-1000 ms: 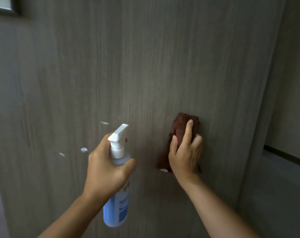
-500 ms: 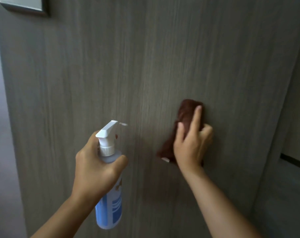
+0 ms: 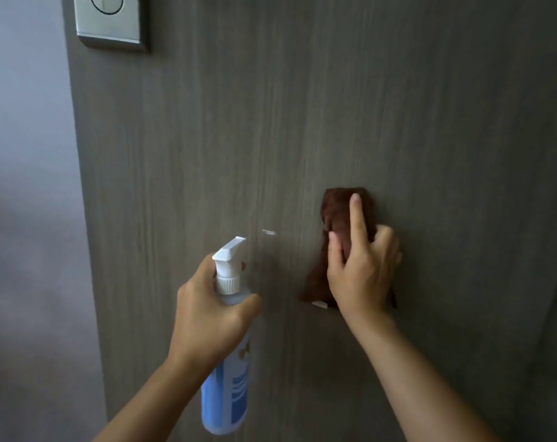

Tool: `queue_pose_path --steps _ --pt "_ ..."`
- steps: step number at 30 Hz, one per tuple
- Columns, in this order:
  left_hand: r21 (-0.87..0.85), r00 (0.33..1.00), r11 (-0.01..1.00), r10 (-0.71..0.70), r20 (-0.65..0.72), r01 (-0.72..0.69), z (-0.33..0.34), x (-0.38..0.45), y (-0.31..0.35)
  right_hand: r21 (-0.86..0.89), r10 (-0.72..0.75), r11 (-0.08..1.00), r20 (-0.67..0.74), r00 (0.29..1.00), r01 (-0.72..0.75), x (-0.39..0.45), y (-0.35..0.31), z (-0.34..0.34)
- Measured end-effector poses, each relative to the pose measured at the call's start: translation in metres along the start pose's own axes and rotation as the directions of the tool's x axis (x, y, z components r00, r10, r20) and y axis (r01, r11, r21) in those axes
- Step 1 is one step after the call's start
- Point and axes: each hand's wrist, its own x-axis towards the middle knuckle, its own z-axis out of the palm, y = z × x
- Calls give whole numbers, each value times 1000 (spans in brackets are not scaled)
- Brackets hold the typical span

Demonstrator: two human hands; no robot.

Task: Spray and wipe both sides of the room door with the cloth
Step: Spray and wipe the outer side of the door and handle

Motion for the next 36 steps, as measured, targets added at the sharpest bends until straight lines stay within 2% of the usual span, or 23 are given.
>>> queue_pose_path --steps 2,6,12,18,24,27,29,30,33,35,36 --pt "9 1000 1000 -5 30 5 -3 -1 1 15 6 1000 0 1000 -6 -5 -10 2" --pt "32 995 999 28 100 -31 -4 -3 3 -5 -162 987 66 984 163 -24 -13 5" --pt "-35 997 998 47 59 -45 0 -3 7 47 -190 981 75 979 187 -19 -9 -1" --pt "-5 993 998 59 99 -59 -4 -4 4 141 -162 978 43 986 155 -17 -11 -2" --pt "-41 992 995 88 -95 -93 -35 3 -8 319 -89 943 -32 996 95 1 -18 -4" --pt "-28 988 993 113 -106 -117 -53 8 -12 276 -106 954 -50 993 116 14 -27 1" --pt "-1 985 991 136 -110 -136 -61 10 -16 252 -163 953 -41 986 168 0 -42 8" --pt "5 983 989 147 -111 -147 -64 10 -17 235 -235 942 -43 971 239 -15 -51 11" --pt "-6 983 990 142 -116 -144 -66 8 -22 218 -526 828 -18 850 517 -62 -69 18" --pt "-11 985 994 109 -134 -111 -66 7 -25 225 -621 764 -2 784 605 -65 -69 18" --pt "-12 986 995 92 -141 -95 -66 7 -28 210 -621 765 -11 784 609 -57 -67 16"
